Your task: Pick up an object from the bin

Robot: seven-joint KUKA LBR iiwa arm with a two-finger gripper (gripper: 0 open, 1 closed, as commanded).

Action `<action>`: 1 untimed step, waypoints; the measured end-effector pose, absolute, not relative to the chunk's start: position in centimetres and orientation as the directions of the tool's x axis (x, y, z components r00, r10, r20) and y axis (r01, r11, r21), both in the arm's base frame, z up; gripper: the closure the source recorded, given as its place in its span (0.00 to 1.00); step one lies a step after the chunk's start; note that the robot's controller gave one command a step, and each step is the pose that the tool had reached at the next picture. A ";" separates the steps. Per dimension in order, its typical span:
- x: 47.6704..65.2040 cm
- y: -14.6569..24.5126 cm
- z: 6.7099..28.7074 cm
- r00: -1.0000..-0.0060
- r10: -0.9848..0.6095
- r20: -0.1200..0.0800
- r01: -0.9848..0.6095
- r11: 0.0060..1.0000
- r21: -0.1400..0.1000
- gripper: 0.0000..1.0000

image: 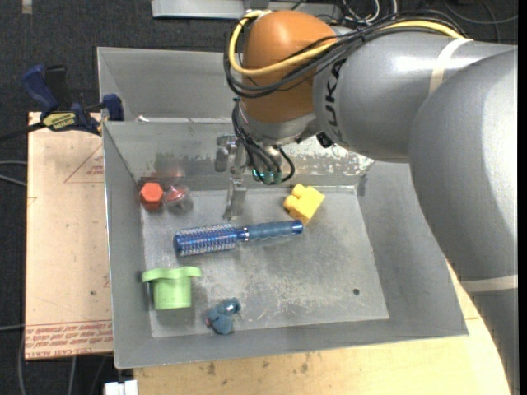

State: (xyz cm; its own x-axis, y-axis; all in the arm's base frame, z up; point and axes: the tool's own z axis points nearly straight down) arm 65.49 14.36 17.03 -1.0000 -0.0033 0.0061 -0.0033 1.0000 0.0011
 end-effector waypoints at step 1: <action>59.8 13.9 6.5 -0.997 -0.072 0.008 -0.072 0.997 0.000 0.00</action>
Offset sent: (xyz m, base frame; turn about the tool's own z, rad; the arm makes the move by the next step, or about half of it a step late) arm -0.0543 -0.0040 -0.1003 -0.0693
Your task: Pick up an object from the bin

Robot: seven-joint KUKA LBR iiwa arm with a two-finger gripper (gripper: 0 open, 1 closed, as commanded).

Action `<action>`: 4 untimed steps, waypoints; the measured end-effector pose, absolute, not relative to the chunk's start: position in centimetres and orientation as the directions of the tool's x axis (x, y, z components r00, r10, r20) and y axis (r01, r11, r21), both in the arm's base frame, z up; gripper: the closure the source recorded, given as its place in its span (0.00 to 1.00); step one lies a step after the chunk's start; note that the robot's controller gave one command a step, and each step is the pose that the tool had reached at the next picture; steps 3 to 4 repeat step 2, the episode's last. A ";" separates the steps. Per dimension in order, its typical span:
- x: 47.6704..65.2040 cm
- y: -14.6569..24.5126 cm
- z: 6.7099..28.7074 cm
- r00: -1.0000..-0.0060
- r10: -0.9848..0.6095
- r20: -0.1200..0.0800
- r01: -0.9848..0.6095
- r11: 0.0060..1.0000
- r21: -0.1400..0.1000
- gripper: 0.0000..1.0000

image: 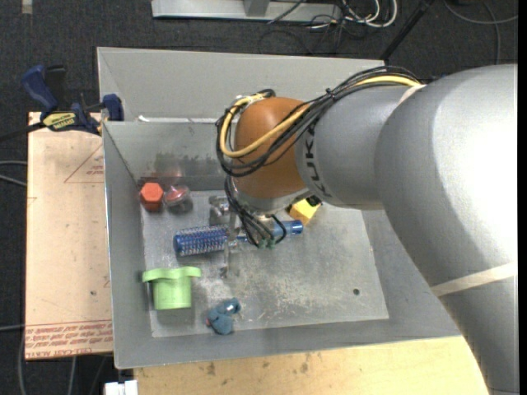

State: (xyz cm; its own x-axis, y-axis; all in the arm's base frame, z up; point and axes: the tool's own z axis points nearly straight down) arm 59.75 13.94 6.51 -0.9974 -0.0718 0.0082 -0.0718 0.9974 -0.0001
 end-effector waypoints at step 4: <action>60.7 16.4 24.8 -0.994 -0.110 -0.011 -0.110 0.994 0.002 1.00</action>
Offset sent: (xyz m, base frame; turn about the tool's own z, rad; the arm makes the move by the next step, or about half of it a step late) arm 0.0000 0.0000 0.0000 0.0000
